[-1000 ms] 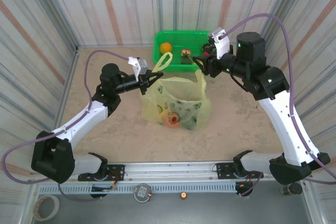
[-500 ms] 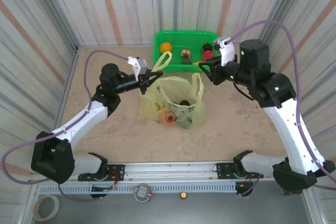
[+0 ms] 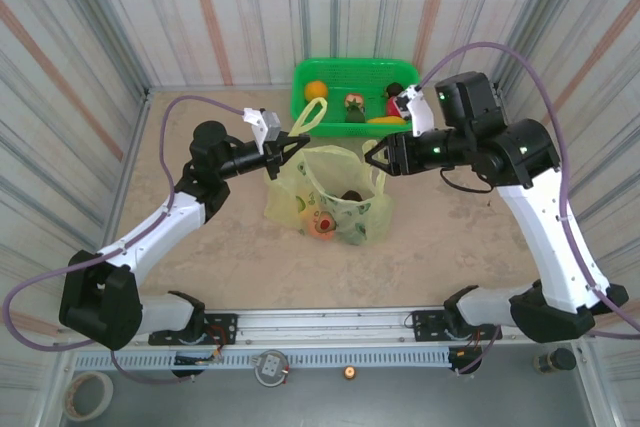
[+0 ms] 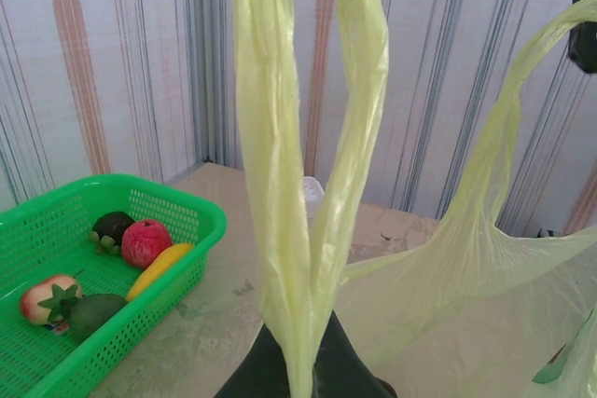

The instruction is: Place the fake fruits into the plastic bag and tie a complex knot

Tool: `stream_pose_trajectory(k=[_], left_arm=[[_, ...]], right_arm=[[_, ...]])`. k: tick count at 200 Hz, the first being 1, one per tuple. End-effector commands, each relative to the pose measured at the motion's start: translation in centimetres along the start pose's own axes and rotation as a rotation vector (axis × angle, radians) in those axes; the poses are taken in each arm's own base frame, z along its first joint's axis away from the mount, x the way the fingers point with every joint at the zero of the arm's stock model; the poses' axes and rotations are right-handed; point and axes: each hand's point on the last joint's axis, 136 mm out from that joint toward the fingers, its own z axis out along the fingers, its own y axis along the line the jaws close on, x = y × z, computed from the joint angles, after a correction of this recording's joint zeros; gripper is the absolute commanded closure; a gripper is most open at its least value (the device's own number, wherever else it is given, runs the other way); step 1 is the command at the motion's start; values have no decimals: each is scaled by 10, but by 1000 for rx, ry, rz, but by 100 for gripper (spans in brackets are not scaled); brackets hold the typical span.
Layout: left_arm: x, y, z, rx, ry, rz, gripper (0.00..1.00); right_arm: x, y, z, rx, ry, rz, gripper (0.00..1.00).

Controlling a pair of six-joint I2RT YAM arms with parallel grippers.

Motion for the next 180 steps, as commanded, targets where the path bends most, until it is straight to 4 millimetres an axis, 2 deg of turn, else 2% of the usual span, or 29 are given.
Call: stream_pose_trajectory(k=[1,16,30,39,48,64,74,97,133,160,180], left_arm=[[-5,-1,-5,-8,-13,35,100],[-6,-1,-5,-11,-14,39,100],[-6,-1,-6,-19,-14,45,100],[-7,0,-8,-30,-17,51,100],[-9,1,-9,-42,-20,56,100],[-14,1,-13,-67,-40,74,100],[-17,0,-16,-80,-53,90,100],[-24,-2,-23,-103,-83,120,100],[-29,-7,-25,-84,-125,139,100],[-29,-11,-23,-53,-143,125,100],[-27,-9,-20,-43,-137,106,100]], right_arm=[[2,-5,5,18,17,55,48],[-4,-8,12,25,9,60,59],[-13,-10,12,44,-18,57,81],[-17,-13,9,67,-36,49,91],[-31,-11,-7,96,-99,25,100],[-44,-18,-28,182,-165,10,100],[-52,-30,-43,270,-210,20,100],[-60,-51,-61,390,-267,62,100],[-71,-63,-54,437,-305,123,100],[-79,-81,-47,575,-402,225,100],[-79,-93,-44,679,-488,369,100]])
